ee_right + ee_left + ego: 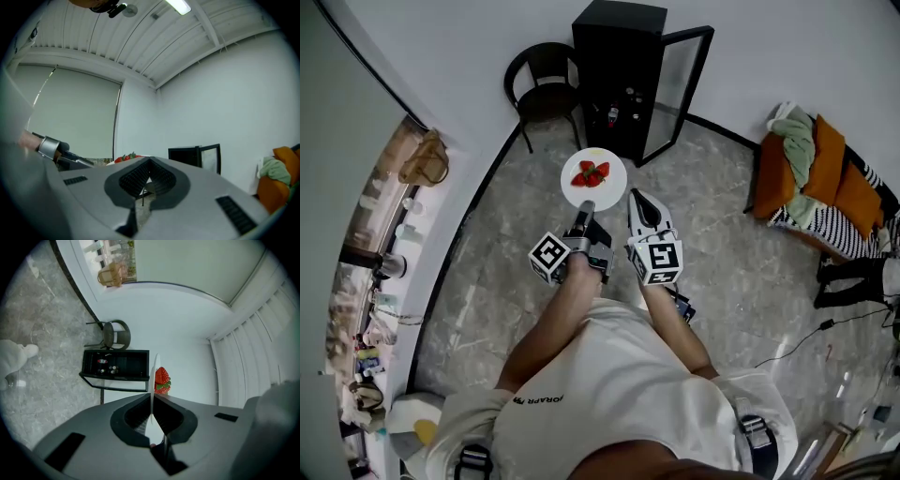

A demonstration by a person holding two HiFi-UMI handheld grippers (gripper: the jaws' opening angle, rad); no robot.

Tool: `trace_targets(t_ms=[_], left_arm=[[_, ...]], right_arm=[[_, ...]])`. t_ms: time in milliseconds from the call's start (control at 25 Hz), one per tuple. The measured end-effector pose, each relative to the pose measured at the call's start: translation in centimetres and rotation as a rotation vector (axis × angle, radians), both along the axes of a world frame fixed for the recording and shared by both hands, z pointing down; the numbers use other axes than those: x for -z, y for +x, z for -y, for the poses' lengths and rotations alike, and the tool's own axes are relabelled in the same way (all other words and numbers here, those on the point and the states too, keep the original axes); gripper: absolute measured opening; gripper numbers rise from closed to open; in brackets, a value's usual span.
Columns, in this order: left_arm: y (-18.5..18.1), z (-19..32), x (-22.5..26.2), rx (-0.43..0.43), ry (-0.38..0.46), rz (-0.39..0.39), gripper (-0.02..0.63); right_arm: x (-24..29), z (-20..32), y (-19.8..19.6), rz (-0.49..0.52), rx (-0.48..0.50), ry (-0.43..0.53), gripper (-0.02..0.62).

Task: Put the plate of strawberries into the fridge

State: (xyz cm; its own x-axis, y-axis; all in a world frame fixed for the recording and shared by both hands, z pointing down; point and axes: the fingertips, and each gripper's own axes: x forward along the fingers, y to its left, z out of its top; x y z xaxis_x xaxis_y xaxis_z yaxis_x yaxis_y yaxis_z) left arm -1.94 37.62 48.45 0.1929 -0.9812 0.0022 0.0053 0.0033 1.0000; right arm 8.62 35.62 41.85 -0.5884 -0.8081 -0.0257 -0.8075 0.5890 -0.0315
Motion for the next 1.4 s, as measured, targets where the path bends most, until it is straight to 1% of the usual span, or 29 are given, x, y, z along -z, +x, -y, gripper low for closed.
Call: trace_targets(t_ms=[200, 360, 600, 760, 920, 1240, 1400], left_arm=[[0.3, 1.4, -1.1, -0.009, -0.022, -0.005, 0.012], [0.6, 3.7, -1.8, -0.013, -0.02, -0.018, 0.012], [0.9, 7.2, -3.3, -0.025, -0.03, -0.037, 0.012], [0.9, 12.2, -3.6, -0.031, -0.04, -0.032, 0.012], [0.1, 16.1, -4.0, -0.033, -0.054, -0.035, 0.012], [-2.0, 25.6, -2.6, -0.055, -0.045, -0.038, 0.012], [-3.1, 30.9, -2.1, -0.072, -0.045, -0.033, 0.012]], right_arm=[[-1.1, 1.2, -0.4, -0.01, 0.008, -0.024, 0.012], [-1.6, 3.4, 0.0, -0.027, 0.004, -0.023, 0.012], [-2.4, 6.1, 0.7, -0.042, -0.031, -0.024, 0.012], [-3.2, 11.1, 0.4, -0.049, -0.025, -0.044, 0.012], [-3.7, 15.3, -0.8, -0.052, -0.024, -0.061, 0.012], [-2.4, 24.2, -4.1, -0.05, -0.017, -0.053, 0.012], [-2.1, 29.3, -5.0, -0.041, -0.039, -0.056, 0.012]])
